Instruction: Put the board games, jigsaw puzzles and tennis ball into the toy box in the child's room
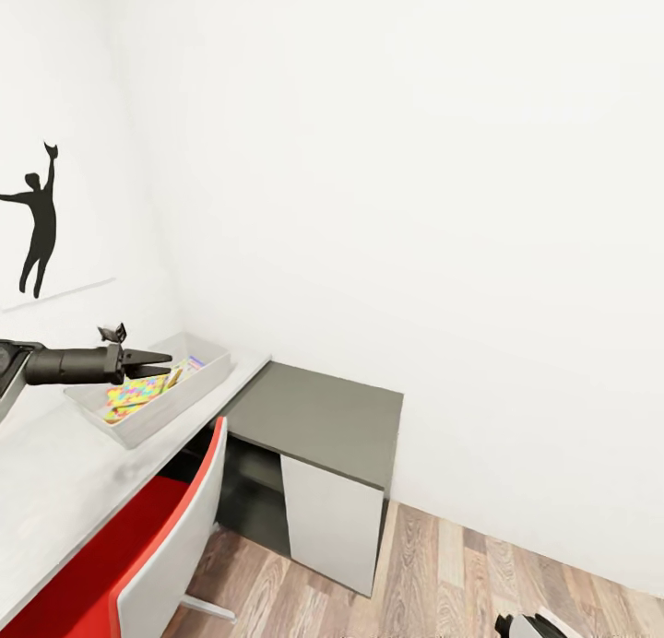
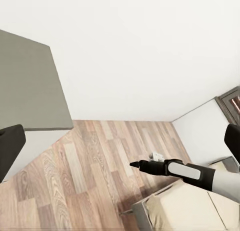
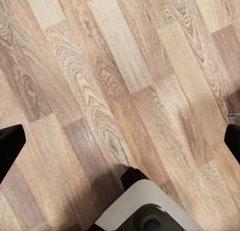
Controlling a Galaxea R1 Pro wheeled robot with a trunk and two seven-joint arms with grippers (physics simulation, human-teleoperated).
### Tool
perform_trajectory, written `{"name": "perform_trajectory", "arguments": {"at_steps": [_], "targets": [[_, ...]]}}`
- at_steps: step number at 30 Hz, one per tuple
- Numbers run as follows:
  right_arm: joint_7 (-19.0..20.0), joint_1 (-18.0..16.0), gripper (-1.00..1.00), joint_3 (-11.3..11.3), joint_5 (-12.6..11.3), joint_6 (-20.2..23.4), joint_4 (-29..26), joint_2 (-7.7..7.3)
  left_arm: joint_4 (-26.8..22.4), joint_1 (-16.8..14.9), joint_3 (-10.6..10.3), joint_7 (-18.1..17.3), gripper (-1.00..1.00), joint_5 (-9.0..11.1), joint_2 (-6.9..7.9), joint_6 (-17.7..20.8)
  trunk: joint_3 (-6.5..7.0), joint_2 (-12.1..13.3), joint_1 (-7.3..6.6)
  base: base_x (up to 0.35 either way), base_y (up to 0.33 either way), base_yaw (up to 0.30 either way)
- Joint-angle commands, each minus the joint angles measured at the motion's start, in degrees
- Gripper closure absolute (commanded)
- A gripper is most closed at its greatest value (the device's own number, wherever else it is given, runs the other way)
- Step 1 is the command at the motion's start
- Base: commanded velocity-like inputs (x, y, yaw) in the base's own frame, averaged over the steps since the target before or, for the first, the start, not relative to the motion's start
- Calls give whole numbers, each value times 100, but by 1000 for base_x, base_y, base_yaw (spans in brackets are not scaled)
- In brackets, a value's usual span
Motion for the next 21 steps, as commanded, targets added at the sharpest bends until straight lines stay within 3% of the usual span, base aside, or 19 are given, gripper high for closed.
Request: {"name": "perform_trajectory", "arguments": {"at_steps": [1,18,21], "targets": [[53,-3,-100,-29,15,12,5,3,4,25,-28,-13,-100,26,12,60,-22,-15,4,0,0,-187],[220,-2,-100,-24,26,-46,121,-2,8,102,-45,-13,-100,-13,-2,62,-149,-15,4,0,0,-186],[221,-2,-100,-21,122,-45,129,-5,8,105,-43,-13,-100,-75,-2,66,-174,-15,4,0,0,-162]]}}
